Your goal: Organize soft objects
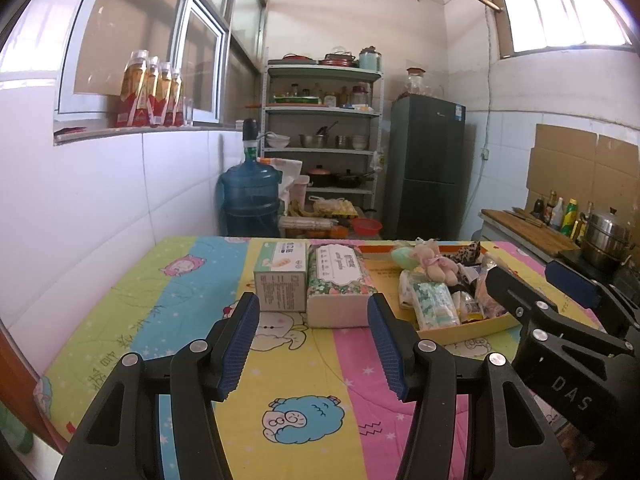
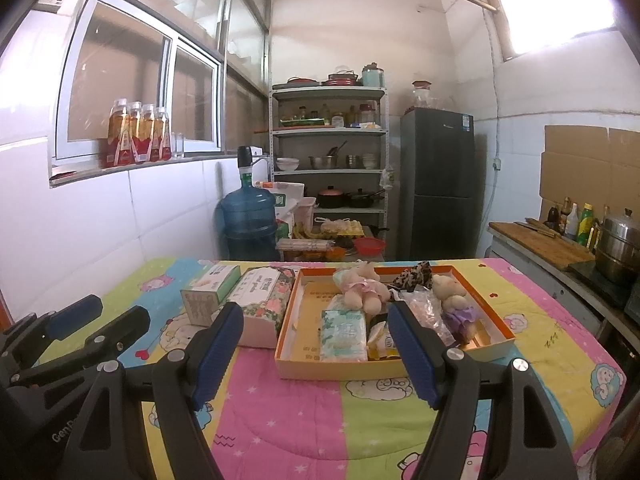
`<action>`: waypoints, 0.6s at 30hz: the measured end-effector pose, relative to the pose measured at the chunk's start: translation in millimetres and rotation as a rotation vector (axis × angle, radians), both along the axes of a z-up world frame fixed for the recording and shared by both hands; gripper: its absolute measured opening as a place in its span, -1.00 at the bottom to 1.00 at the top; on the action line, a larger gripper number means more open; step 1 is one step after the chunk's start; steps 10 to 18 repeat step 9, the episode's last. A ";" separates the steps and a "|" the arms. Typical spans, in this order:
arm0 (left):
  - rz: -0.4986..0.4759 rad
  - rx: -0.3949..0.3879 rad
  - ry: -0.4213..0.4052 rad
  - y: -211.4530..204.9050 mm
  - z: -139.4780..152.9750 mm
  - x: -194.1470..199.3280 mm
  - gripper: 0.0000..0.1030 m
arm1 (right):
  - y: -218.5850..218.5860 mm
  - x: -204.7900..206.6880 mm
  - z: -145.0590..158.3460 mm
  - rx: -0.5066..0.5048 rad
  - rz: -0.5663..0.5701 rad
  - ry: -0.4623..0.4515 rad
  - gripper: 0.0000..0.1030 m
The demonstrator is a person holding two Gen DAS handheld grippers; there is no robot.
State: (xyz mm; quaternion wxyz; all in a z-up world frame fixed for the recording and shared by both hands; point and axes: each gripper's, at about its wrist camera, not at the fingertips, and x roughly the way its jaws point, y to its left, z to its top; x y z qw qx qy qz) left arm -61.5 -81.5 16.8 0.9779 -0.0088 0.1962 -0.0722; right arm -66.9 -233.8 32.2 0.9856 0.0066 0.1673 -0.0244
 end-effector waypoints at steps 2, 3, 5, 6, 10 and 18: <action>0.001 -0.002 0.002 0.3 -1.4 0.3 0.12 | -1.2 -0.8 0.4 0.007 -0.003 -0.004 0.44; 0.002 -0.004 0.003 0.5 -2.1 0.2 0.12 | -1.7 -1.1 0.7 0.010 -0.005 -0.006 0.44; 0.007 -0.009 0.005 3.2 -1.8 1.6 0.12 | -2.3 -1.5 0.9 0.015 -0.009 -0.010 0.44; 0.009 -0.014 0.005 4.3 -2.2 1.7 0.13 | -3.3 -1.8 0.9 0.017 -0.010 -0.011 0.45; 0.015 -0.022 0.006 7.7 -1.8 3.4 0.13 | -5.5 -2.4 0.7 0.025 -0.014 -0.014 0.45; 0.015 -0.022 0.006 7.7 -1.8 3.4 0.13 | -5.5 -2.4 0.7 0.025 -0.014 -0.014 0.45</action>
